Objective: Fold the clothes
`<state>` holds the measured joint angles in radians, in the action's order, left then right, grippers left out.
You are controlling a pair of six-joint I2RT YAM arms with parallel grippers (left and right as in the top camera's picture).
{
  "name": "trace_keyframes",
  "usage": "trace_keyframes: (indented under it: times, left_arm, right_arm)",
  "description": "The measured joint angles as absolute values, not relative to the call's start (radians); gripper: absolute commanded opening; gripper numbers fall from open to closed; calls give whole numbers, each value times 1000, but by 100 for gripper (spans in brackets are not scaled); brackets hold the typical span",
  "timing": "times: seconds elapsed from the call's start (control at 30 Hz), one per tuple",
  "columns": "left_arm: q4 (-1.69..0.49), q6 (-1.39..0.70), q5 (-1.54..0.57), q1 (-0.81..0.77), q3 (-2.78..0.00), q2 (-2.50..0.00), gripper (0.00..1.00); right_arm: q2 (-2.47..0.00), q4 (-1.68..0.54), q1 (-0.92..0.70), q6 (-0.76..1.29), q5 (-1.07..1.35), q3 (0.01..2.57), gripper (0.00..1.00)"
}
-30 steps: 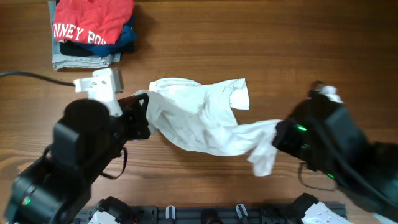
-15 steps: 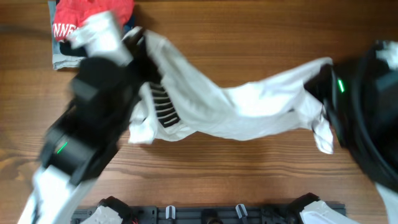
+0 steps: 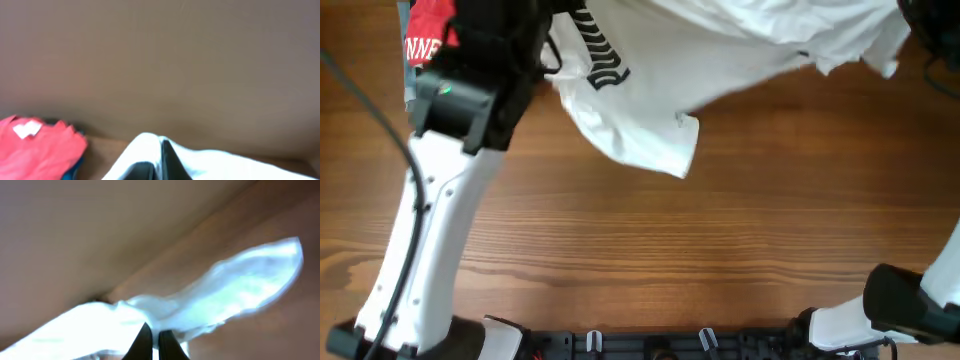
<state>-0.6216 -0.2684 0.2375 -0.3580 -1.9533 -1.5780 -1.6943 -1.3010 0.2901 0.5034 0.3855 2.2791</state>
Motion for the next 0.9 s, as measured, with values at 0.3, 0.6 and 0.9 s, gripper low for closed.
trace_keyframes:
  times: [0.3,0.6,0.9]
  left_arm:
    - [-1241,-427,153,-358,-1953,-1788,4]
    - [-1266,-463,23,-360,-1944,-2084,4]
    - [-1256,-463,22,-363,-1944,-2091,4]
  right_arm:
    - [-1755,-1507,289,369,281,2013,29]
    - [-1782,-1421,286,289,275,1710,34]
    - [-1757,-1559,1,212,342,1656,35]
